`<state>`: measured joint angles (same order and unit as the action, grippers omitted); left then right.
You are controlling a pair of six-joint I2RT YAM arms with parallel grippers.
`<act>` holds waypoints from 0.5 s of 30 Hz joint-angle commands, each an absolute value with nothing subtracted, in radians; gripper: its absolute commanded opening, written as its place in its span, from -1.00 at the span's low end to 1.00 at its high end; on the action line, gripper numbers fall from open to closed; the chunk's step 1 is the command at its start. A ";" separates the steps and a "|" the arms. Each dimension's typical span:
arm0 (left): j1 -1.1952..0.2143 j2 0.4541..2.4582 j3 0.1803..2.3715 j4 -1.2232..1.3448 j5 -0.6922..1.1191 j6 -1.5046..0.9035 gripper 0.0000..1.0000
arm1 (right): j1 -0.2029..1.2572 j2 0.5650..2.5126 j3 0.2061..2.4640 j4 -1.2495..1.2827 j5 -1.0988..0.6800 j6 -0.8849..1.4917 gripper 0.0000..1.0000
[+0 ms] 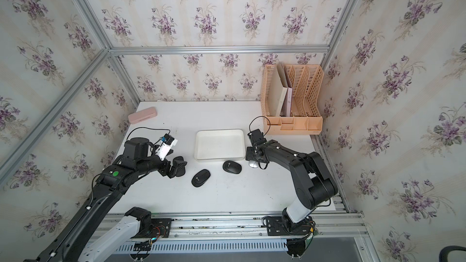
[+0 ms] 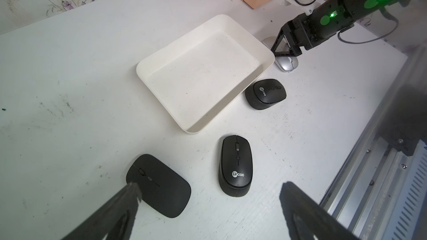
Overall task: Put the mouse in the storage box
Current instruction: Pick up the mouse from the center of the board.
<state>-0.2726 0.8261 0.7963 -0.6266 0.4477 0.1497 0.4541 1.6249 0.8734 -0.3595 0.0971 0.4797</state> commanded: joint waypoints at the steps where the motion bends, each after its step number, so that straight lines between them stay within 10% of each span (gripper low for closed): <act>1: -0.279 0.834 0.795 -0.643 0.423 0.172 0.98 | 0.464 1.634 0.877 -0.364 0.135 0.501 0.50; 15: -0.288 0.840 0.792 -0.645 0.400 0.173 0.98 | 0.475 1.665 0.889 -0.366 0.159 0.482 0.15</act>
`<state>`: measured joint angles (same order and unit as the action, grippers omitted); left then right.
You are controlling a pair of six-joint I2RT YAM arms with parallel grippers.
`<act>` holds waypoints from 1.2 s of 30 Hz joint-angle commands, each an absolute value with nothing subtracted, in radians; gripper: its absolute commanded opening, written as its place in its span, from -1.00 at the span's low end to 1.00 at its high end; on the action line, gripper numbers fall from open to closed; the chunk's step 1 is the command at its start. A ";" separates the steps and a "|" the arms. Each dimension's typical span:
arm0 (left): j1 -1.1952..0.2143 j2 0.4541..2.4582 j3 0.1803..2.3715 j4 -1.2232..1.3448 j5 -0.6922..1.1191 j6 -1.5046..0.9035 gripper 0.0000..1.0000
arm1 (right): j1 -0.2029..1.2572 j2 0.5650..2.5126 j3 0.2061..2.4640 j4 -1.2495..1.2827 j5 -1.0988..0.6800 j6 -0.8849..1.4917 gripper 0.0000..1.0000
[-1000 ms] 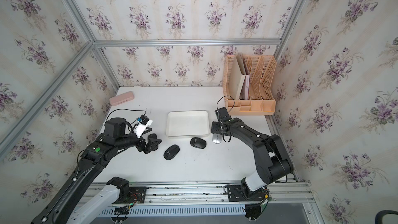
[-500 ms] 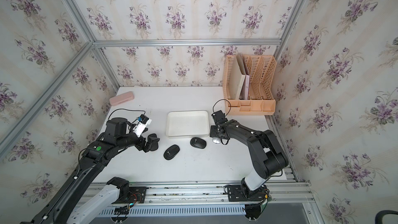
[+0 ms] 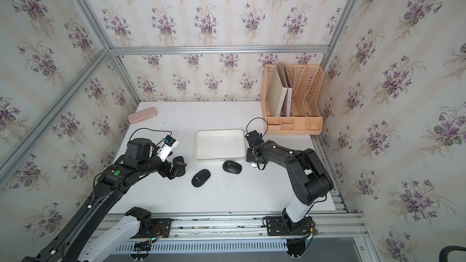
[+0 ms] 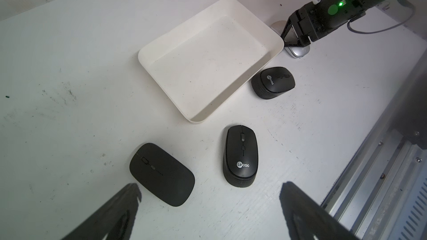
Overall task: Put the mouse in the storage box
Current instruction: Pick up the mouse from the center of the board, then place the mouse in the storage box.
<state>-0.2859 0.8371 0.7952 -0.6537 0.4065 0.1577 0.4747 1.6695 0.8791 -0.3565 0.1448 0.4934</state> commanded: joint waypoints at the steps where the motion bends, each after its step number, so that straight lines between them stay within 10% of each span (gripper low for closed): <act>1: -0.288 0.842 0.792 -0.643 0.398 0.173 0.98 | 0.474 1.660 0.890 -0.369 0.164 0.479 0.11; 36: -0.288 0.845 0.788 -0.641 0.364 0.178 0.98 | 0.676 1.842 1.243 -0.383 0.145 0.430 0.01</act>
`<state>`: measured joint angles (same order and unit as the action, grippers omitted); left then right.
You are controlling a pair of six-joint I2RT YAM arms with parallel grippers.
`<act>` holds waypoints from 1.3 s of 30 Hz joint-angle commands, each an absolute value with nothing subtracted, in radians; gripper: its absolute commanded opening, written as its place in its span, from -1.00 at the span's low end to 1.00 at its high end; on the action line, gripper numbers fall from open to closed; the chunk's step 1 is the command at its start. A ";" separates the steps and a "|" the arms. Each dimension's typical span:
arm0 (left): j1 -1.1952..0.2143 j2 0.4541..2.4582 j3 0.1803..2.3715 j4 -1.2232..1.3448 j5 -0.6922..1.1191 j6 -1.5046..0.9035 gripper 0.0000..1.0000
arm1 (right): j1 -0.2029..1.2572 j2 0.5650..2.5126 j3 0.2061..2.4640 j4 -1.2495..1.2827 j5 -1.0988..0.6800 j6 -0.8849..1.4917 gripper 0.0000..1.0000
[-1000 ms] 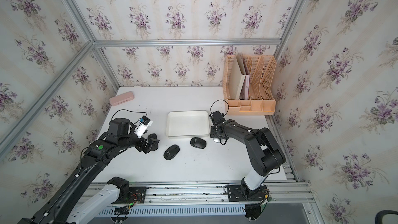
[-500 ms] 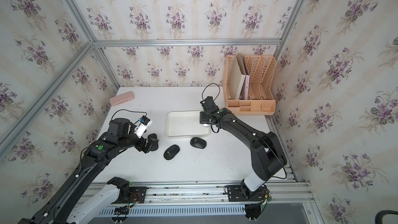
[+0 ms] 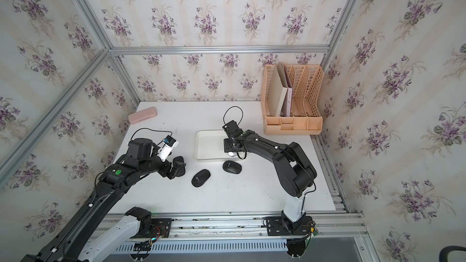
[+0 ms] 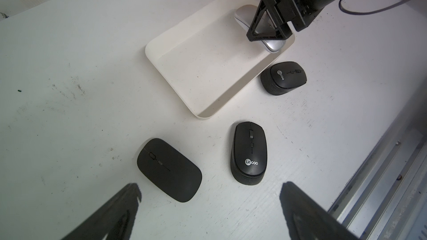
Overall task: Put the mouse in the storage box
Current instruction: Place the mouse in the storage box.
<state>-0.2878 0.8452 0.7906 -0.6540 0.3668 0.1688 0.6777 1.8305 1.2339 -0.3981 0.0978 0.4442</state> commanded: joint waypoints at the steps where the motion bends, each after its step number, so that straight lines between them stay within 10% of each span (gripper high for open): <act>1: -0.287 0.845 0.788 -0.642 0.363 0.179 0.98 | 0.675 1.846 1.242 -0.382 0.148 0.428 0.01; 39: -0.287 0.843 0.787 -0.641 0.339 0.178 0.98 | 0.656 1.958 1.279 -0.380 0.281 0.383 0.38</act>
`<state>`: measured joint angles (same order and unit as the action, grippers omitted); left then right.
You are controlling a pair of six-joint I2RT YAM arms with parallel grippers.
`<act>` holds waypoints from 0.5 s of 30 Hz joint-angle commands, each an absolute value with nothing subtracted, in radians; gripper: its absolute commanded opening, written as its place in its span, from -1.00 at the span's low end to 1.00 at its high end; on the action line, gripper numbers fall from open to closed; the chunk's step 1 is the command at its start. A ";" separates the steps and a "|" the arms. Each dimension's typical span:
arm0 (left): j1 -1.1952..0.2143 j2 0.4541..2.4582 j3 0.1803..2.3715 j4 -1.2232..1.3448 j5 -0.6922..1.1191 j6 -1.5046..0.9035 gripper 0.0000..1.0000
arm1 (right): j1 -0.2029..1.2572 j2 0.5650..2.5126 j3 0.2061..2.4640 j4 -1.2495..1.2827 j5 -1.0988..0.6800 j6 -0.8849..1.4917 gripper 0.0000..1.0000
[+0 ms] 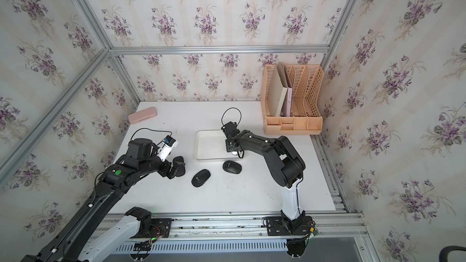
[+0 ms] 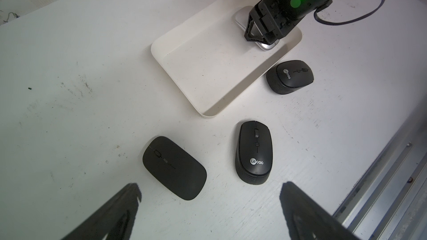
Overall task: Put the mouse in the storage box
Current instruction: Place the mouse in the storage box.
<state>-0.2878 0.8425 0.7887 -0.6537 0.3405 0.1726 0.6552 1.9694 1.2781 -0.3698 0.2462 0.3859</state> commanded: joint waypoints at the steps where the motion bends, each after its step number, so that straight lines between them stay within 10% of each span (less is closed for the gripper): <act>1: -0.288 0.842 0.787 -0.641 0.340 0.178 0.98 | 0.656 1.955 1.278 -0.380 0.284 0.383 0.40; 15: -0.287 0.845 0.788 -0.641 0.338 0.179 0.98 | 0.657 1.646 1.145 -0.237 0.088 0.238 0.53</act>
